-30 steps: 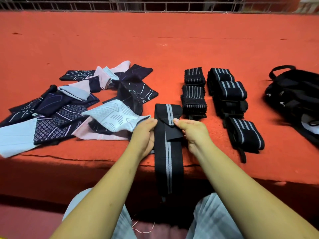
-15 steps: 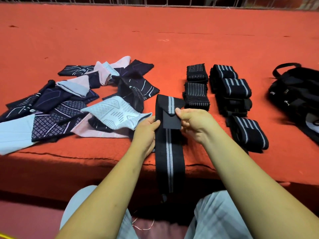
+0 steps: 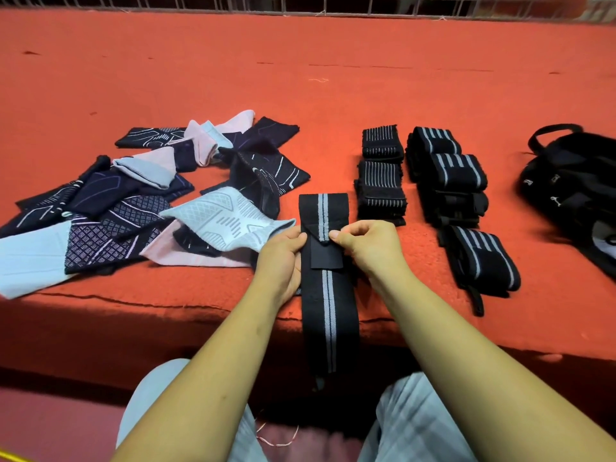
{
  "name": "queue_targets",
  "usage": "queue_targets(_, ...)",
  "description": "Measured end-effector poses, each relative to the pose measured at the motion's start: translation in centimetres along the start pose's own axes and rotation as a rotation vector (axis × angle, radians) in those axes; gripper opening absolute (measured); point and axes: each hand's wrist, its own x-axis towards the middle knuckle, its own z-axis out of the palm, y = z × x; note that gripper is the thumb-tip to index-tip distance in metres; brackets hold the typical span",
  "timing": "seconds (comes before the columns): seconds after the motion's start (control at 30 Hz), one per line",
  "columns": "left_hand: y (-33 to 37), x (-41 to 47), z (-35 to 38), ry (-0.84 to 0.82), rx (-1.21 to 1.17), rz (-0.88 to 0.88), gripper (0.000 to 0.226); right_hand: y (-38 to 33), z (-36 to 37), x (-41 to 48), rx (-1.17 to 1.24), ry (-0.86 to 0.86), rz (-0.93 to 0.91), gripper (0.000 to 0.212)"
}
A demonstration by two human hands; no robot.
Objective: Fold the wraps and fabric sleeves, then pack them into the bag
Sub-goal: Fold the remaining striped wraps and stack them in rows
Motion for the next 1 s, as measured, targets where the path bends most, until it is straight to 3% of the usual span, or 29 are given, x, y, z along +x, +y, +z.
queue_targets(0.27, -0.2, 0.2, -0.2, -0.022, -0.016, 0.024, 0.030, 0.9, 0.4, 0.2, -0.118, 0.044, -0.077, 0.024)
queue_targets(0.4, -0.8, 0.2, -0.6, -0.090, 0.154, 0.068, 0.031, 0.9, 0.0, 0.7, -0.117, 0.054, -0.095, 0.025)
queue_targets(0.53, -0.8, 0.1, -0.7, -0.134, 0.196, 0.057, 0.029, -0.9, -0.7, 1.5, -0.048, 0.019, -0.022, 0.062)
queue_targets(0.63, -0.7, -0.1, -0.7, -0.181, 0.253, 0.050, 0.028, -2.5, -1.4, 1.9, 0.011, -0.095, -0.023, 0.029)
queue_targets(0.7, -0.5, -0.3, -0.7, -0.200, 0.277, 0.045, 0.026, -3.3, -1.8, 2.0, 0.012, -0.130, -0.031, 0.020)
queue_targets(0.83, -0.3, -0.6, -0.4, -0.208, 0.310, 0.040, 0.024, -4.2, -2.0, 2.6, 0.006, -0.106, -0.059, 0.025)
queue_targets(1.0, -0.4, -0.5, -0.3, -0.219, 0.536, 0.040, 0.033, -5.0, -2.2, 3.0, 0.047, 0.022, -0.159, 0.020)
